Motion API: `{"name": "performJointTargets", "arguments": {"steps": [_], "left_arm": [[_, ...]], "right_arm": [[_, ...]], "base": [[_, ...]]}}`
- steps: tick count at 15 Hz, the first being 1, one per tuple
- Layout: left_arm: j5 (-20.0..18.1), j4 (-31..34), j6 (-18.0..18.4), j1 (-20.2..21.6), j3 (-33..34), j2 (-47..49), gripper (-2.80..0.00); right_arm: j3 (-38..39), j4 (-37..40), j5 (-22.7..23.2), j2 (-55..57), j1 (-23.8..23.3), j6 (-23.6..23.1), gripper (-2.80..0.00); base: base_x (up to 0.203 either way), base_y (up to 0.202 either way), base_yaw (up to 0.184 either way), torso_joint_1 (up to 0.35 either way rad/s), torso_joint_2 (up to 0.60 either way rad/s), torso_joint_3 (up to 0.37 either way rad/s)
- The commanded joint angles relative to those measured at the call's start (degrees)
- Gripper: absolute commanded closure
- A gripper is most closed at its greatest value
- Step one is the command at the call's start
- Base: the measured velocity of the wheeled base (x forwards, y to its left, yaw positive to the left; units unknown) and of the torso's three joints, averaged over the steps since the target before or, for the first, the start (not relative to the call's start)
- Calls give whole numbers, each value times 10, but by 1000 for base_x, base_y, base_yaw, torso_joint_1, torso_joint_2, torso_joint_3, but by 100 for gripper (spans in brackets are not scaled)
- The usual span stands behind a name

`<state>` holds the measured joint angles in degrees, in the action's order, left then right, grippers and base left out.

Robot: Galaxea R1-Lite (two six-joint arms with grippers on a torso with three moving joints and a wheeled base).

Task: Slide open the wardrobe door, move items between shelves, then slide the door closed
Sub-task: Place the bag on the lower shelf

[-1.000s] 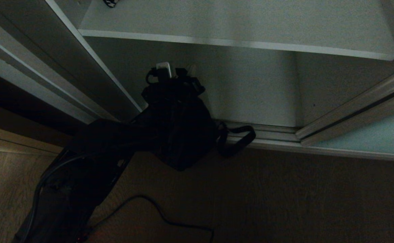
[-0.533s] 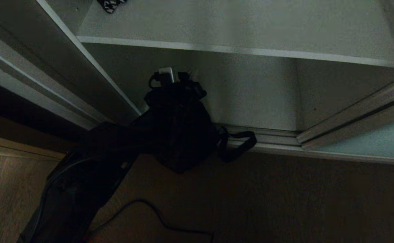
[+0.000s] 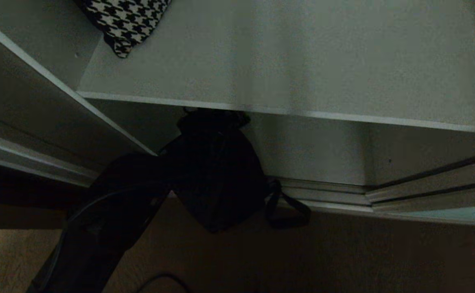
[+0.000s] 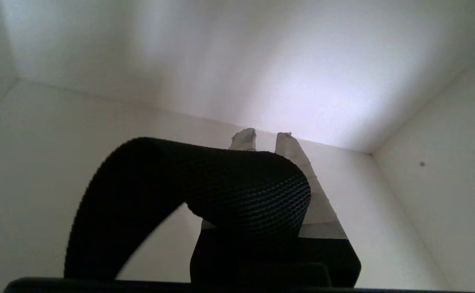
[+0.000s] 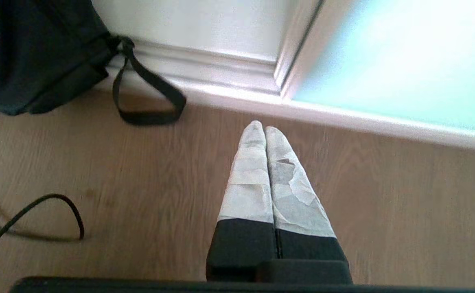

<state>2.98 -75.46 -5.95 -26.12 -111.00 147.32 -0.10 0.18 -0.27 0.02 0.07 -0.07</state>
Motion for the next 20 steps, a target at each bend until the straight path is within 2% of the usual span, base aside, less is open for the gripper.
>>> {"name": "performJointTargets", "arguments": {"steps": [1,3,5,8,13,16,20], "left_arm": [[-2,-14,0,0,0,6,0],[-9,-42,13,0,0,11,0],[-8,-52,66,0,0,13,0],[4,-79,94,-3,0,-1,0],[-6,-122,136,-7,0,-25,0],[0,-122,151,-7,0,-41,0],[16,-122,153,-8,0,-73,0]], "right_arm": [[0,0,0,-2,0,0,0],[0,1,0,-2,0,-1,0],[0,0,0,-2,0,0,0],[0,0,0,-2,0,-1,0],[0,0,0,-2,0,0,0],[0,0,0,-2,0,0,0],[0,0,0,-2,0,0,0]], "base": [[194,0,3,3,-2,7],[150,0,4,2,4,4],[0,0,0,0,0,0],[0,0,0,0,0,0],[0,0,0,0,0,0],[0,0,0,0,0,0],[0,0,0,0,0,0]]}}
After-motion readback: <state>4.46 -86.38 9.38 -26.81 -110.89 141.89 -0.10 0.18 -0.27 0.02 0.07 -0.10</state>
